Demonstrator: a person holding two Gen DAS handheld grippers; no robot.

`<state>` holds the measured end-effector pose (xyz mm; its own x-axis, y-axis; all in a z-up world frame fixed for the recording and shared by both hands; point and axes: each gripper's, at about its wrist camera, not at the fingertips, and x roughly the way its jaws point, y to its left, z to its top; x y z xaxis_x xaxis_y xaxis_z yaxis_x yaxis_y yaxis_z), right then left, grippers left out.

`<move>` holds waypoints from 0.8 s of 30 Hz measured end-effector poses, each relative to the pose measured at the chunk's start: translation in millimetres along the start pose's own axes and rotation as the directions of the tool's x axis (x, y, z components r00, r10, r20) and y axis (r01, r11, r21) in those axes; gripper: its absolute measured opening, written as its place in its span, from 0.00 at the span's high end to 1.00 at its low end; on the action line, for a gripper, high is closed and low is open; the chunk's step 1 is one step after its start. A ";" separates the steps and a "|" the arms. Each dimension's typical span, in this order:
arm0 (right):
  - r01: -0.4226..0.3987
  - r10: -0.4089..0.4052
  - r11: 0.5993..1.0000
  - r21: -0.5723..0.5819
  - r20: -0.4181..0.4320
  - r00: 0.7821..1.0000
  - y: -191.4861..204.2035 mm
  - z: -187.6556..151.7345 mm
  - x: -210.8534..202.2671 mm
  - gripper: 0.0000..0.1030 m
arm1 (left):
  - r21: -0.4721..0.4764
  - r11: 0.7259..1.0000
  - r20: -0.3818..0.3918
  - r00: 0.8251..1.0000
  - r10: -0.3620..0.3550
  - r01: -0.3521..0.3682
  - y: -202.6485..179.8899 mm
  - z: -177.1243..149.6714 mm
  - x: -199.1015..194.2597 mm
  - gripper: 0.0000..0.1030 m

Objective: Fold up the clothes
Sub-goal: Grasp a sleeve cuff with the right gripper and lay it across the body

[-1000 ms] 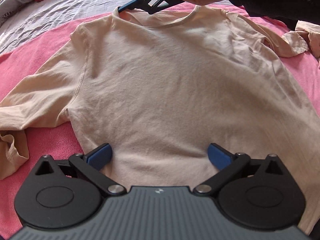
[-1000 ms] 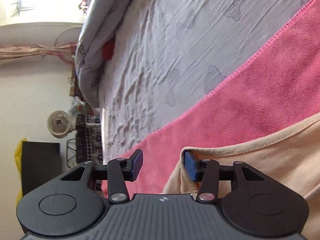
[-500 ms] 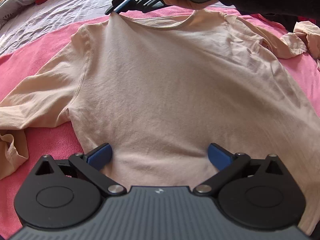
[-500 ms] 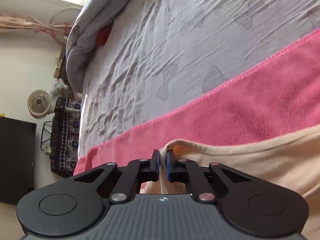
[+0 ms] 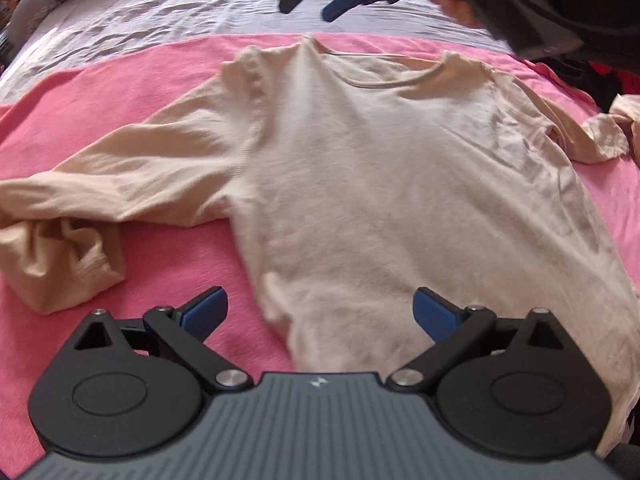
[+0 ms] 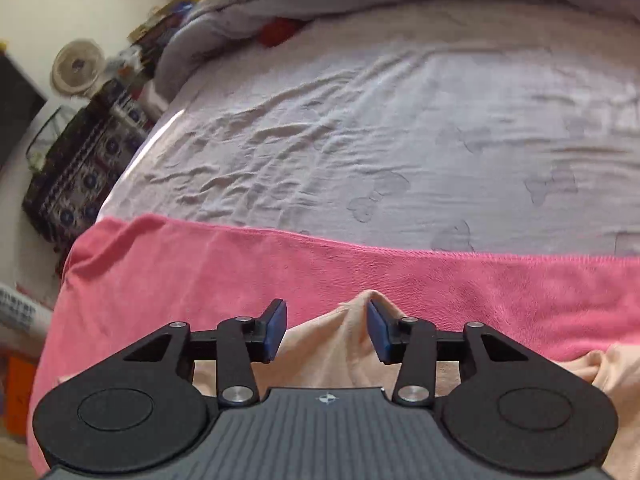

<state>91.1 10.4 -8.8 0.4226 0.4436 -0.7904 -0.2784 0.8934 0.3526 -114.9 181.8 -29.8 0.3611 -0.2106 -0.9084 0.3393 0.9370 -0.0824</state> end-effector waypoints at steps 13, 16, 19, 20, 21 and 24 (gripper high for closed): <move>-0.130 0.037 0.916 -0.379 -0.242 0.969 212.4 -105.8 55.2 0.65 | -0.419 0.827 -0.177 0.927 0.331 -0.375 168.5 -104.7 -91.0 0.03; -0.060 -0.010 0.943 -0.328 -0.208 0.978 230.4 -111.4 72.3 0.92 | -0.459 0.792 -0.188 0.915 0.356 -0.402 189.1 -121.7 -105.0 0.03; -0.143 0.122 0.987 -0.070 -0.240 0.963 232.8 -103.8 70.1 0.93 | -0.470 0.792 -0.178 0.921 0.347 -0.389 202.7 -132.2 -115.6 0.03; -0.191 0.200 0.980 0.060 -0.247 0.948 232.0 -99.9 67.5 0.93 | -0.473 0.793 -0.176 0.922 0.344 -0.385 206.9 -135.2 -118.5 0.03; -0.263 0.307 0.944 0.202 -0.238 0.921 233.0 -97.7 64.4 0.93 | -0.476 0.792 -0.175 0.924 0.341 -0.383 211.2 -137.8 -121.2 0.03; -0.458 0.572 0.759 0.463 -0.136 0.809 254.3 -90.1 58.5 0.93 | -0.492 0.785 -0.169 0.926 0.337 -0.376 228.1 -145.6 -133.1 0.03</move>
<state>-32.7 257.2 -10.6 0.0658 0.8599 -0.5061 -0.0054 0.5075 0.8616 -212.0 464.2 12.7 0.3020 0.1683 -0.9383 -0.2970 0.9519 0.0752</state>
